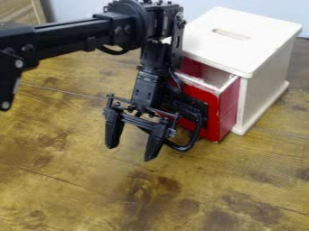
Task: Close the drawer
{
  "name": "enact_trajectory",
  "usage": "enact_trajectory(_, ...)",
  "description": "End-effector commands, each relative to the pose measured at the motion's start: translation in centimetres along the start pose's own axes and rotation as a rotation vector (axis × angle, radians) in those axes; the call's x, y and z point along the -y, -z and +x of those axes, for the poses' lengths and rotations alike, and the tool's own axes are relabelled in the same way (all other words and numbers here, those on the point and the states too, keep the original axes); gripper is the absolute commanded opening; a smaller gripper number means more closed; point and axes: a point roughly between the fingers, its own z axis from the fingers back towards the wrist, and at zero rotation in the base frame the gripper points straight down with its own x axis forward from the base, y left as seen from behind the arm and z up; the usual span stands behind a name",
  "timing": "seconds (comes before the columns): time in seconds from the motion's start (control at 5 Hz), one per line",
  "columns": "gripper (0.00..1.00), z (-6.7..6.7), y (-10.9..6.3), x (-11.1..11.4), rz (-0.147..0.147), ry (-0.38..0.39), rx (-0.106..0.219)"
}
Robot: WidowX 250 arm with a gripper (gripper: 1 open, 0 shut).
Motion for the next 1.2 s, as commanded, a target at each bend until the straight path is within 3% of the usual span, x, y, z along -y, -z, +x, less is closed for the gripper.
enact_trajectory(0.0,1.0,-0.3,1.5,4.5,0.008,0.083,0.047)
enact_trajectory(0.2,1.0,-0.9,1.4,5.1,-0.031,0.08,0.061)
enact_trajectory(0.6,1.0,-1.0,-1.7,5.9,-0.135,0.072,0.119)
enact_trajectory(0.8,1.0,-1.1,-2.2,5.2,-0.167,0.171,0.138)
enact_trajectory(1.0,1.0,-1.4,-2.3,3.7,-0.174,0.176,0.148)
